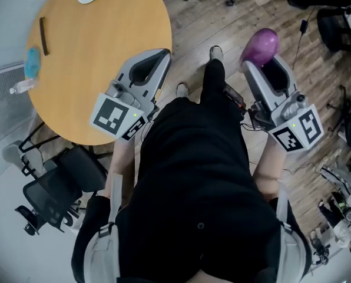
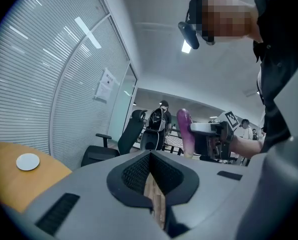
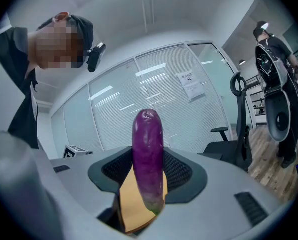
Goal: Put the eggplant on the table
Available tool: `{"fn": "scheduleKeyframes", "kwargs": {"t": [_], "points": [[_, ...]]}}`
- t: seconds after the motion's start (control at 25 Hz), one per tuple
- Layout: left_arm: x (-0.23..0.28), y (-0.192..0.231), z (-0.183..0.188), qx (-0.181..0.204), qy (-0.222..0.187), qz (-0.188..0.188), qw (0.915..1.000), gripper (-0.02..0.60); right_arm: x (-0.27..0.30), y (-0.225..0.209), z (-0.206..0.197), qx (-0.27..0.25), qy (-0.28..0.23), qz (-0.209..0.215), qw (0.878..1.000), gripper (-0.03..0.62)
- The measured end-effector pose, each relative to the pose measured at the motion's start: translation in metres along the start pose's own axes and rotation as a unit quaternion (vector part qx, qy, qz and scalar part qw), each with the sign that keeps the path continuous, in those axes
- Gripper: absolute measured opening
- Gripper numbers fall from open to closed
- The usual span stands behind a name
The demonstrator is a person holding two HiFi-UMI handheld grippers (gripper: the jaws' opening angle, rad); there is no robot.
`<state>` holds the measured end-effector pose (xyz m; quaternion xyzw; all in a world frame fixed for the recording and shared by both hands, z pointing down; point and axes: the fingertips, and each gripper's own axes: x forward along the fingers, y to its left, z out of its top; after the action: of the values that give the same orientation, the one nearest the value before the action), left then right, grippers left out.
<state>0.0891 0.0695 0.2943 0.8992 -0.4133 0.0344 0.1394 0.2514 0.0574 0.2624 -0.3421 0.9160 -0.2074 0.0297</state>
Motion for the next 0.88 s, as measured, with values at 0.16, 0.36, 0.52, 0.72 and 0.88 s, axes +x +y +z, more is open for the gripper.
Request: {"fn": "scheduleKeyframes", "kwargs": {"t": [0.16, 0.36, 0.52, 0.72, 0.88], "points": [[0.032, 0.016, 0.020, 0.011, -0.007, 0.035, 0.9993, 0.012, 0.023, -0.039, 0.029, -0.003, -0.006, 0.034, 0.999, 0.198], [0.089, 0.030, 0.054, -0.012, -0.040, 0.069, 0.9967, 0.012, 0.054, -0.091, 0.068, -0.028, 0.012, 0.083, 0.996, 0.198], [0.131, 0.042, 0.070, -0.007, -0.051, 0.100, 0.9936, 0.012, 0.072, -0.138, 0.096, -0.038, 0.018, 0.112, 0.993, 0.198], [0.168, 0.058, 0.072, -0.019, -0.058, 0.160, 0.9852, 0.012, 0.095, -0.189, 0.118, -0.049, 0.042, 0.146, 0.987, 0.198], [0.181, 0.068, 0.075, -0.026, -0.063, 0.207, 0.9759, 0.012, 0.108, -0.217, 0.126, -0.061, 0.063, 0.176, 0.980, 0.198]]}}
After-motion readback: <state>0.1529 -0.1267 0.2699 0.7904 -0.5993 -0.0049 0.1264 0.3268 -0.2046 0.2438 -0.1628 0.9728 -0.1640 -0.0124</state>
